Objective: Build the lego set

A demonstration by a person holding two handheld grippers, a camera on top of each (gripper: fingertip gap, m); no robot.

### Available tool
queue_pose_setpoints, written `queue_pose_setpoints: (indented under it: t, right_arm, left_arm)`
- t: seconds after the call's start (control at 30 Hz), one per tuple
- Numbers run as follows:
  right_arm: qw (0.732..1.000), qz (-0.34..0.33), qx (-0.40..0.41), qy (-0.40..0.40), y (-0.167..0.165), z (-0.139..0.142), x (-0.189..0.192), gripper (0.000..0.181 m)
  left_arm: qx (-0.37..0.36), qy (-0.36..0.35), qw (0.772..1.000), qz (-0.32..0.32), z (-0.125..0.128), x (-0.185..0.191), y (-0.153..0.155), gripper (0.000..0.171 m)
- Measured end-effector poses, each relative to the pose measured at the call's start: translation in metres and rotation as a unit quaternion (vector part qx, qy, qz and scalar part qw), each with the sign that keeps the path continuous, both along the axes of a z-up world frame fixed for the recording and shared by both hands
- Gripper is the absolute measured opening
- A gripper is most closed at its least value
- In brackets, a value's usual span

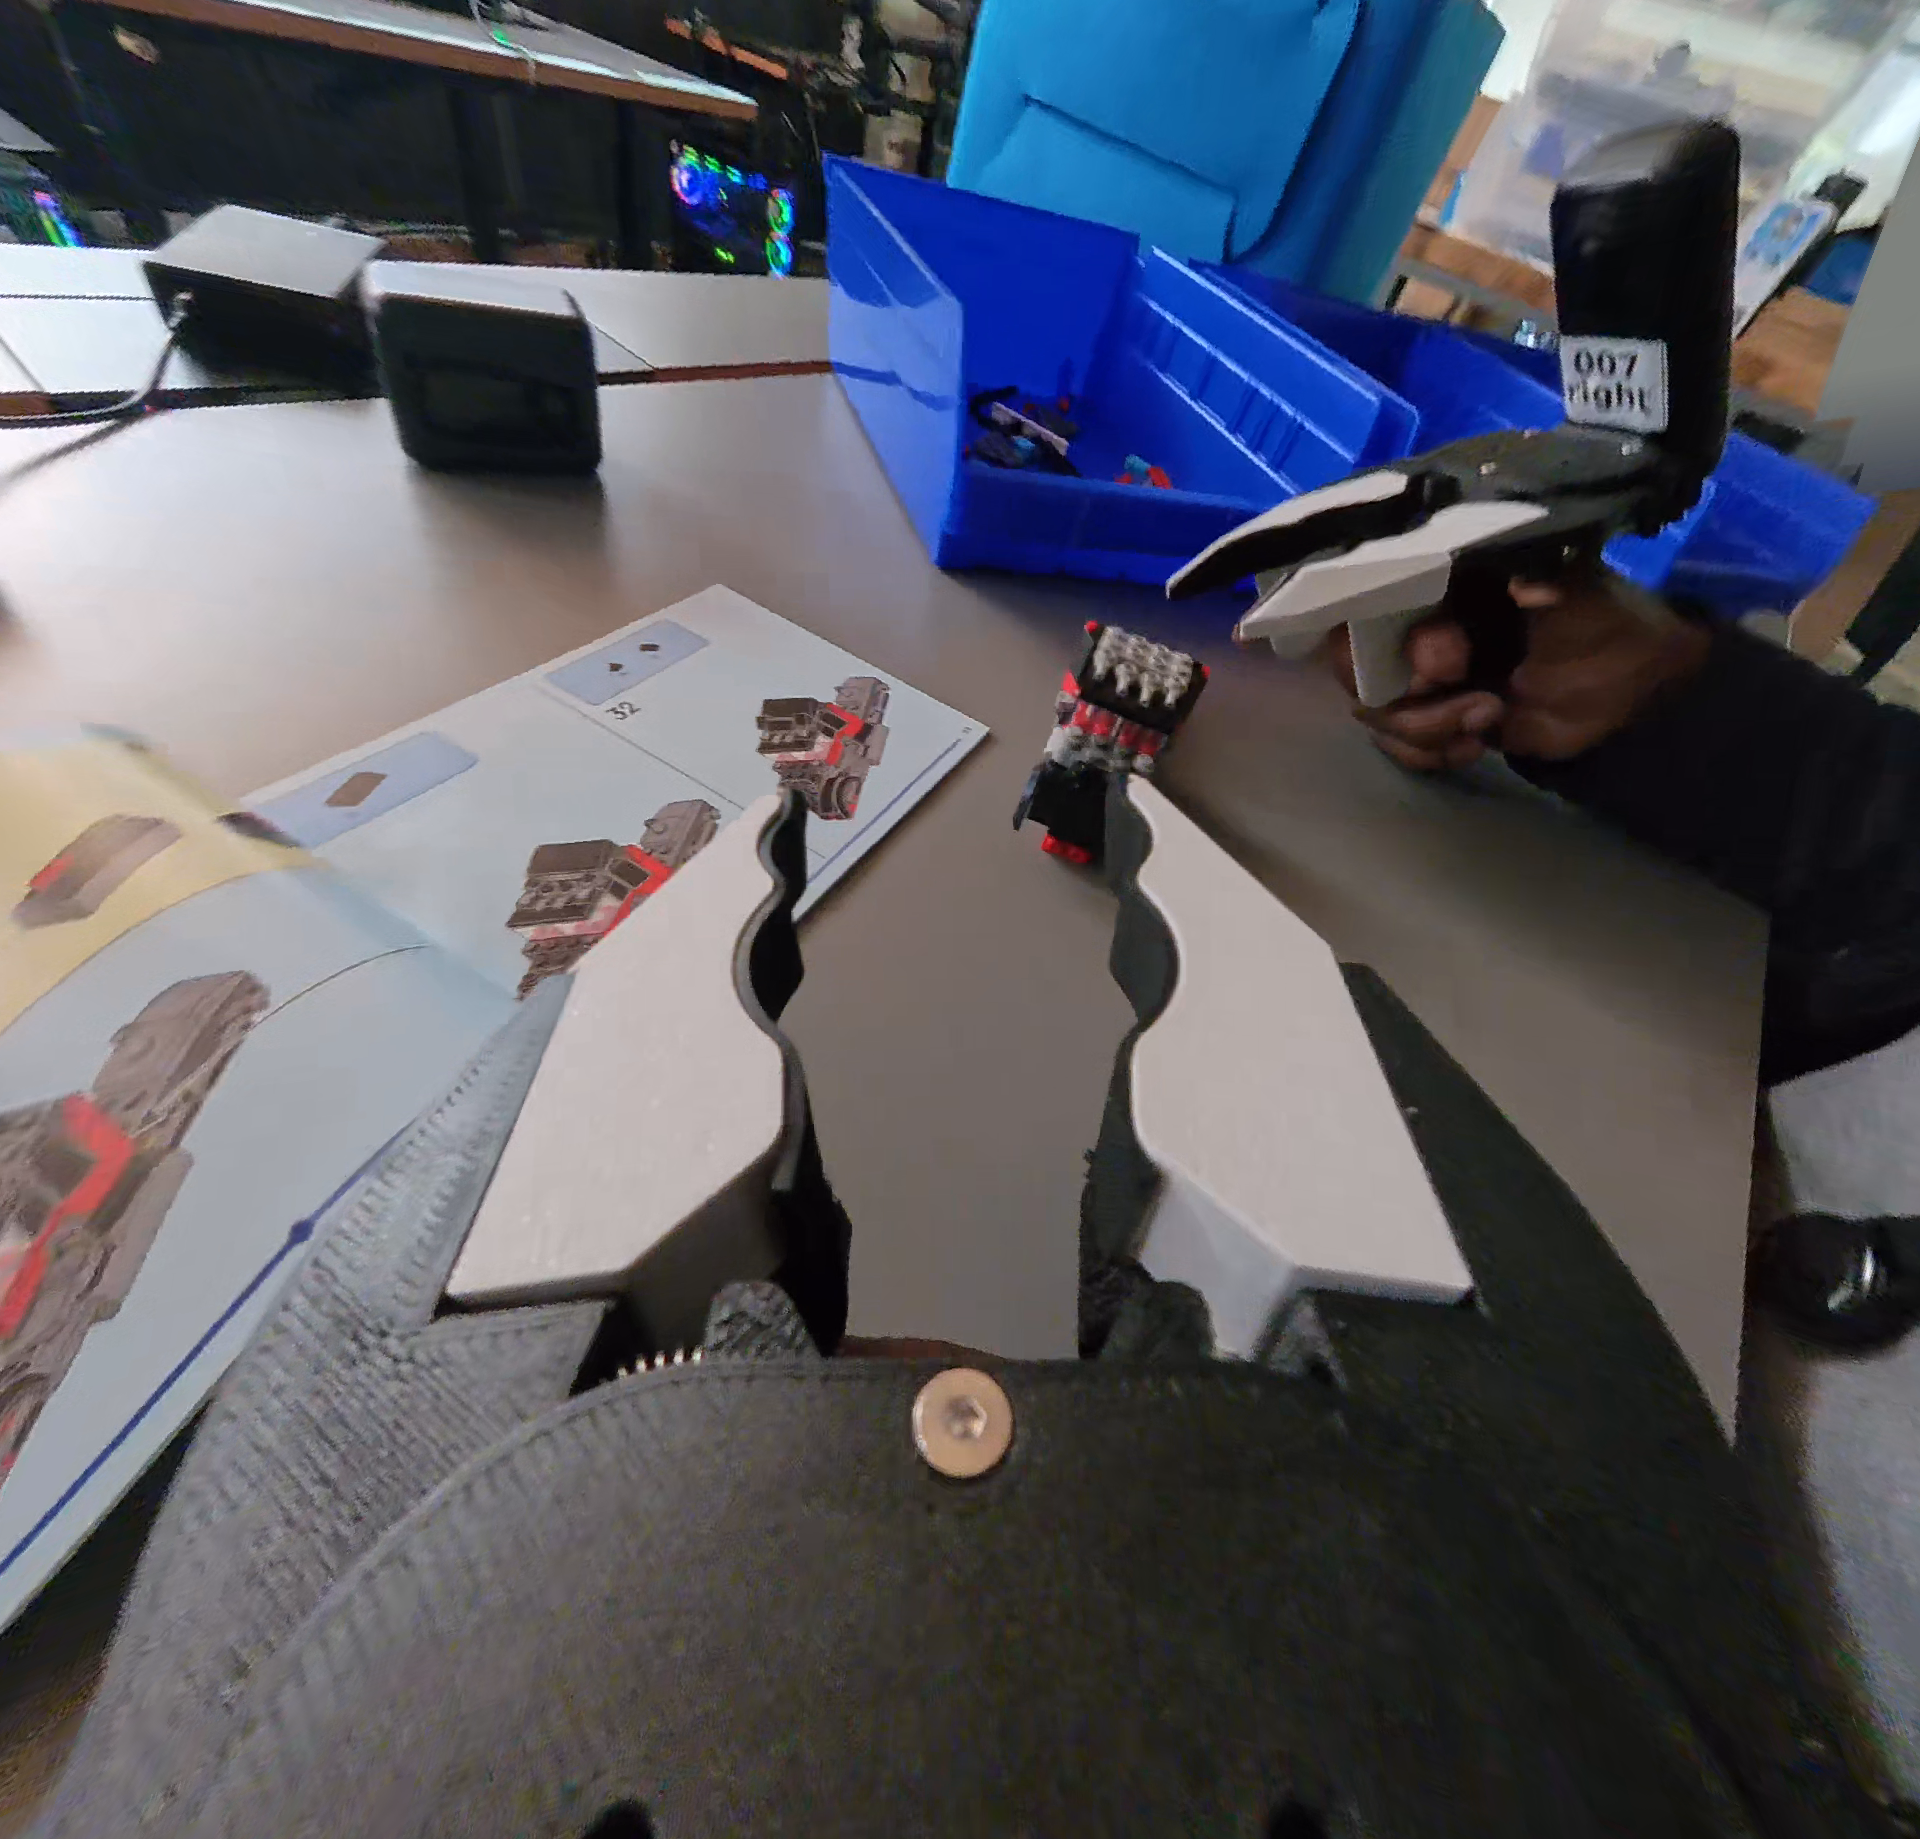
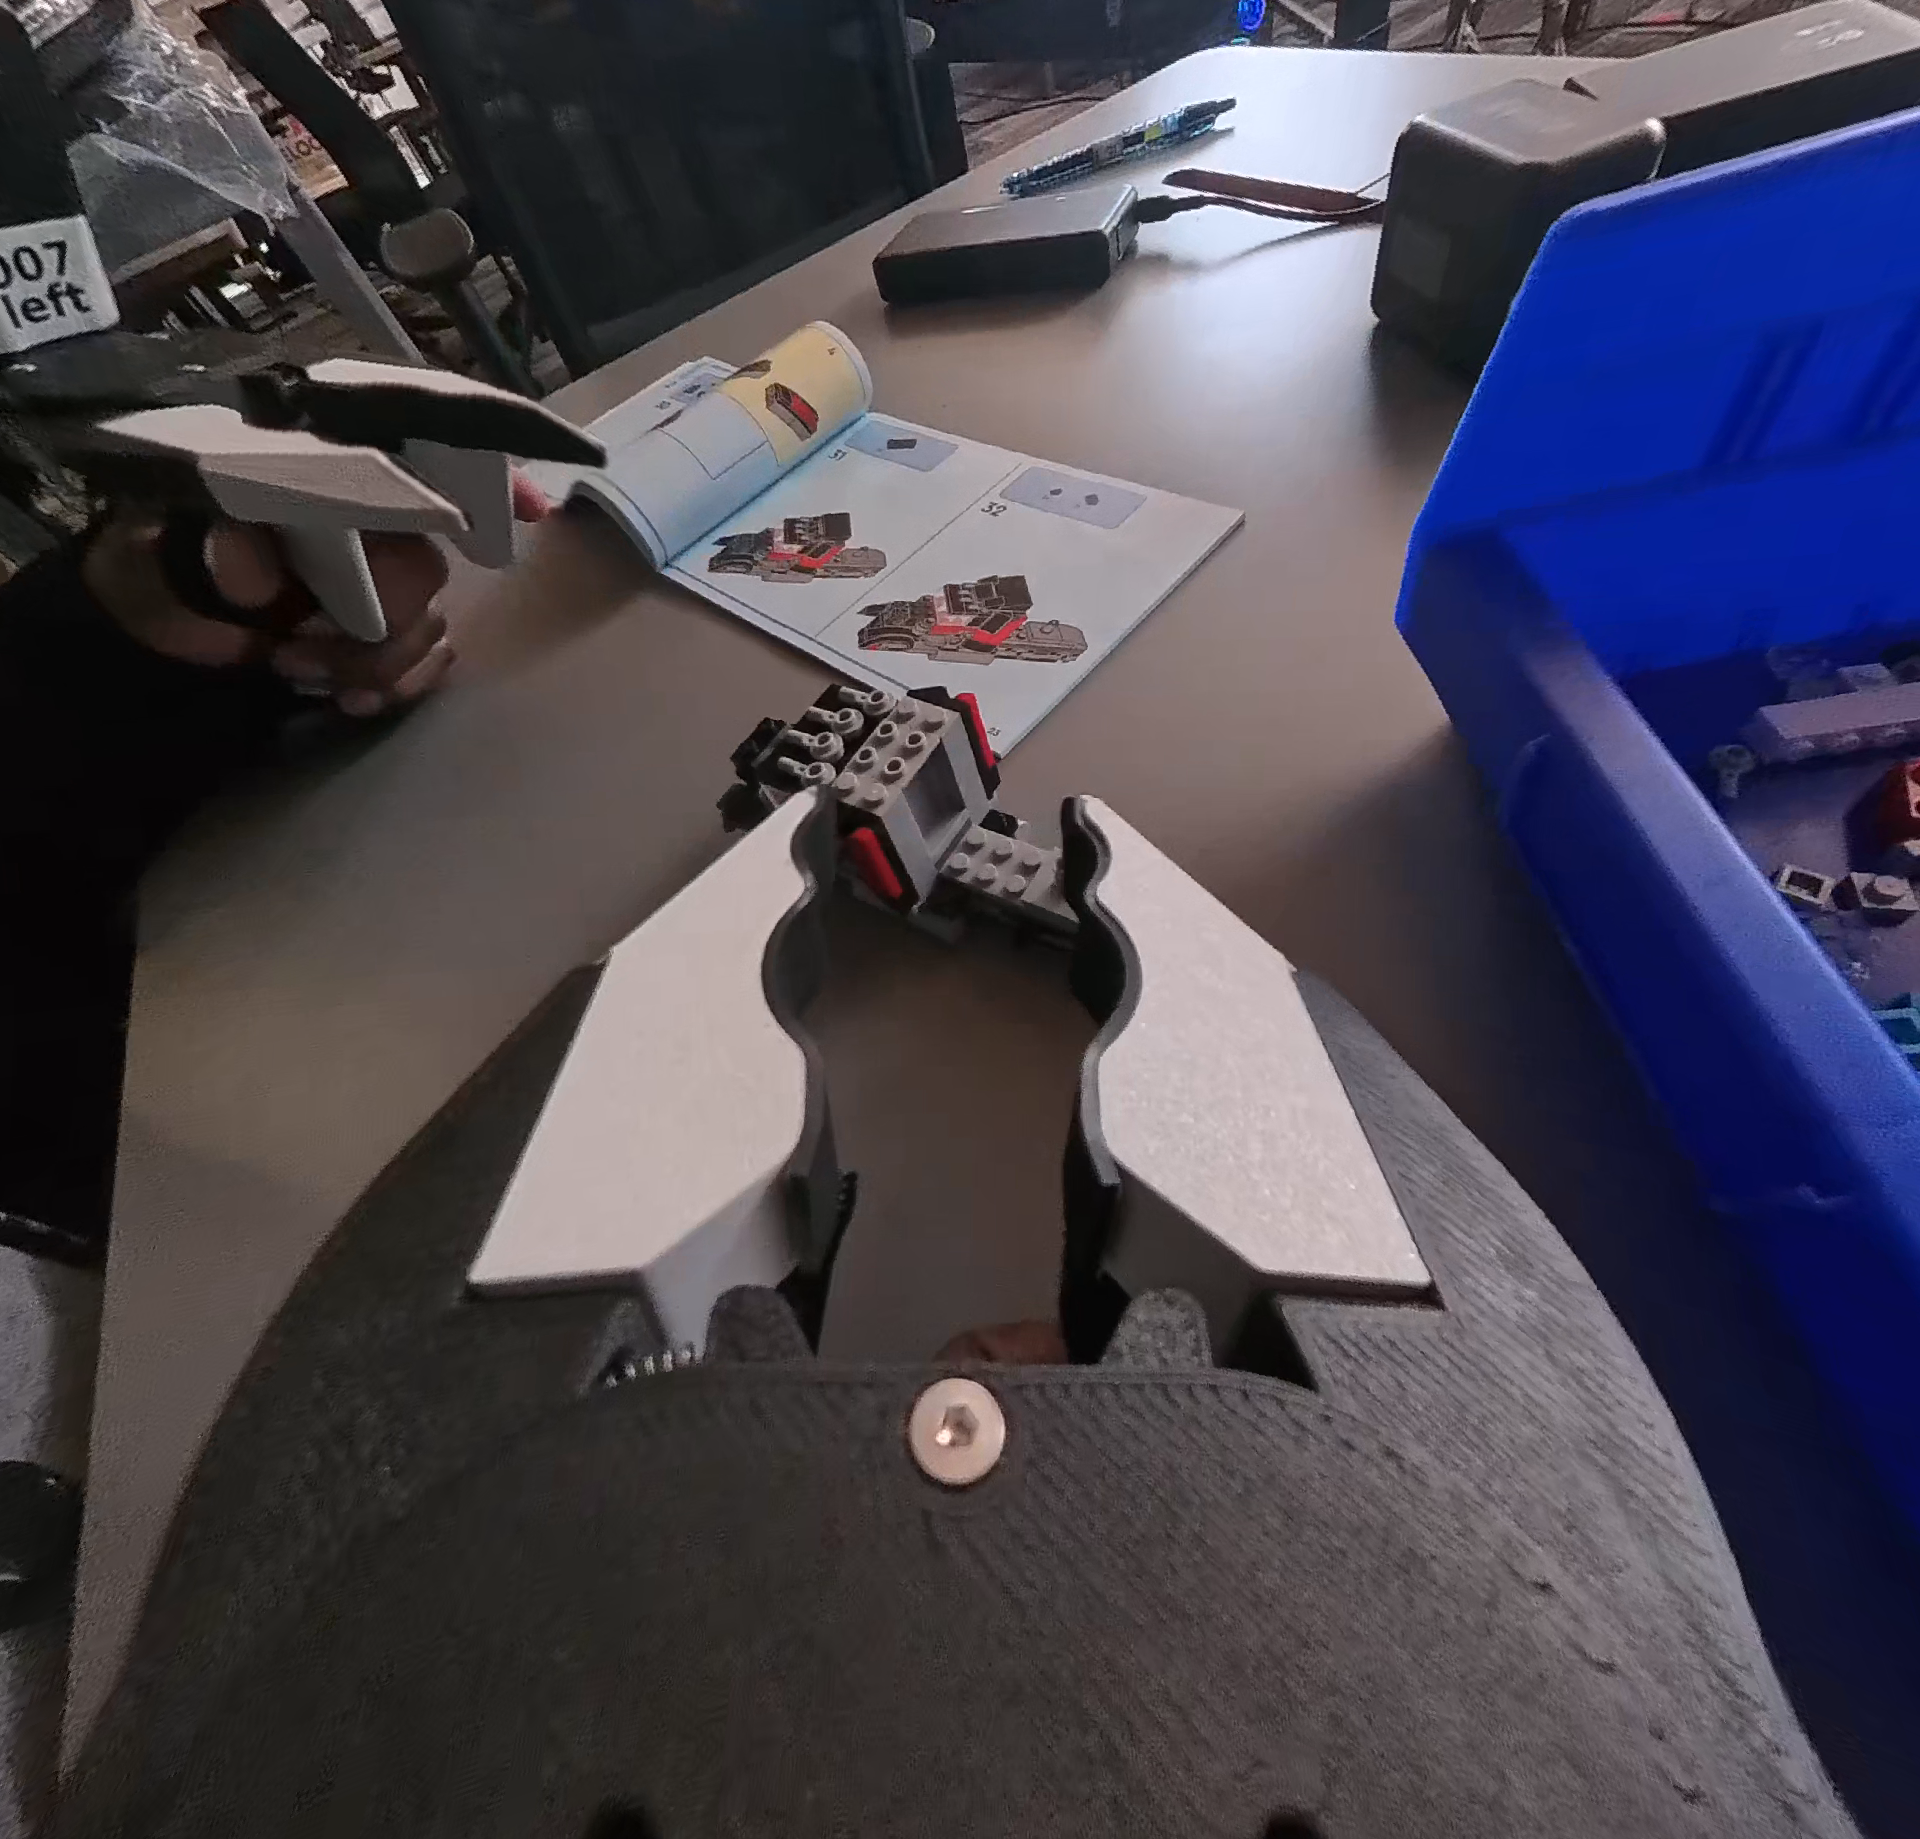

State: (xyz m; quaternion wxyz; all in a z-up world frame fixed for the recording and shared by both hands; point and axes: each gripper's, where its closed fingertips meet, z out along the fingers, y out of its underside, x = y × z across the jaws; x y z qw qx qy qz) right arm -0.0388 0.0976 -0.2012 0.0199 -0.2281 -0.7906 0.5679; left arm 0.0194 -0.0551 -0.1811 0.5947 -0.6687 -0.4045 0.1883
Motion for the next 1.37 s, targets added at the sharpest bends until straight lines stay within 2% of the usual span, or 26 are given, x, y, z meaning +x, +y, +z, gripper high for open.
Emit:
queue_pose_setpoints:
  t: [0.43,0.6,0.7,0.83,0.97,1.07,1.23,1.37]
  right_arm:
    - [0.999,-0.036,0.006,-0.014,0.003,-0.004,-0.010,0.039]
    - [0.998,-0.049,0.007,-0.029,0.005,-0.006,-0.016,0.036]
    - [0.998,-0.059,0.006,-0.038,0.007,-0.008,-0.019,0.034]
    - [0.997,-0.068,0.012,-0.042,0.008,-0.010,-0.022,0.032]
    - [0.996,-0.073,0.020,-0.045,0.007,-0.013,-0.023,0.031]
    - [0.996,-0.077,0.023,-0.048,0.007,-0.014,-0.025,0.030]
    - [0.995,-0.087,0.028,-0.051,0.007,-0.016,-0.028,0.029]
    - [0.994,-0.093,0.034,-0.049,0.007,-0.017,-0.029,0.029]
  left_arm:
    - [0.034,0.008,0.999,0.008,0.007,0.006,-0.008,0.055]
    - [0.042,-0.005,0.999,0.010,0.005,0.013,-0.023,0.056]
    - [0.046,-0.006,0.998,0.030,0.006,0.019,-0.050,0.056]
    - [0.025,-0.006,0.994,0.108,0.002,0.026,-0.117,0.056]
    - [0.057,-0.006,0.983,0.176,0.005,0.034,-0.172,0.056]
    - [0.087,-0.018,0.978,0.189,0.005,0.034,-0.183,0.055]
    - [0.093,-0.072,0.966,0.230,-0.012,0.025,-0.197,0.054]
    - [0.090,-0.090,0.959,0.255,-0.018,0.022,-0.204,0.052]
